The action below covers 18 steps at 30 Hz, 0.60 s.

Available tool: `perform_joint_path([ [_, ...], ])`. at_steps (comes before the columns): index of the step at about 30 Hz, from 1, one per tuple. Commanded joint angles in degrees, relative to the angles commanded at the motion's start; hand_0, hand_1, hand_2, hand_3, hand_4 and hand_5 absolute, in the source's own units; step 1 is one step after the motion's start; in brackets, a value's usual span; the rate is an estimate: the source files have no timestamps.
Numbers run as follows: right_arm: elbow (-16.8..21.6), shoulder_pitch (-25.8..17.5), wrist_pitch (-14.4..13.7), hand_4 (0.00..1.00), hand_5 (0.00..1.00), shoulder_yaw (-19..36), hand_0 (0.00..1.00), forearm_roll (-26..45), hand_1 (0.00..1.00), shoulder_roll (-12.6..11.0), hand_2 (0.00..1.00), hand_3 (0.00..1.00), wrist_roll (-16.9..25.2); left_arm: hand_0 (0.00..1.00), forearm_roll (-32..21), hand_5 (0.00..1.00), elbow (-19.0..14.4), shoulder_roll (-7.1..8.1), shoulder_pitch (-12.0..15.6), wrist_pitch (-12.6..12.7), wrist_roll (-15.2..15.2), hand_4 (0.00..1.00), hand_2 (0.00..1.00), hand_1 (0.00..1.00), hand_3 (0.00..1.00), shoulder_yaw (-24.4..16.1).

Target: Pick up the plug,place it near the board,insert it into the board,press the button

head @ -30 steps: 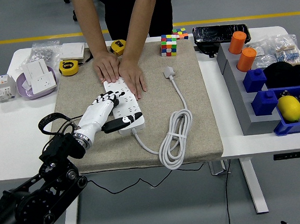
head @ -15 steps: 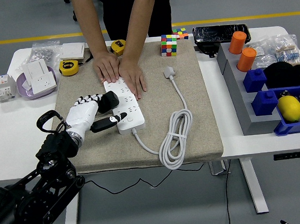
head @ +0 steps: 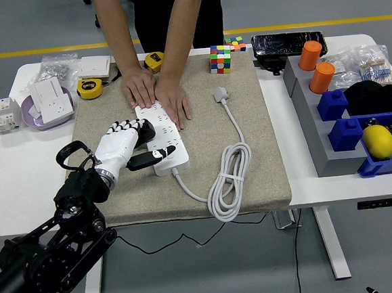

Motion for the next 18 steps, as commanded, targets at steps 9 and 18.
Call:
perform_joint_path([
  [9, 0.00, -0.19, 0.00, 0.998, 0.878, -0.10, 0.821, -0.11, 0.733, 0.02, 0.742, 0.774, -0.01, 0.998, -0.17, 0.998, -0.32, 0.03, 0.56, 0.28, -0.09, 0.998, 0.998, 0.998, 0.937, 0.30],
  [18, 0.00, -0.18, -0.02, 0.998, 0.878, -0.23, 0.821, 0.04, 0.733, -0.01, 0.742, 0.774, 0.02, 0.998, 0.29, 0.998, -2.00, 0.63, 1.42, 1.89, -0.88, 0.998, 0.998, 0.998, 0.937, -0.48],
])
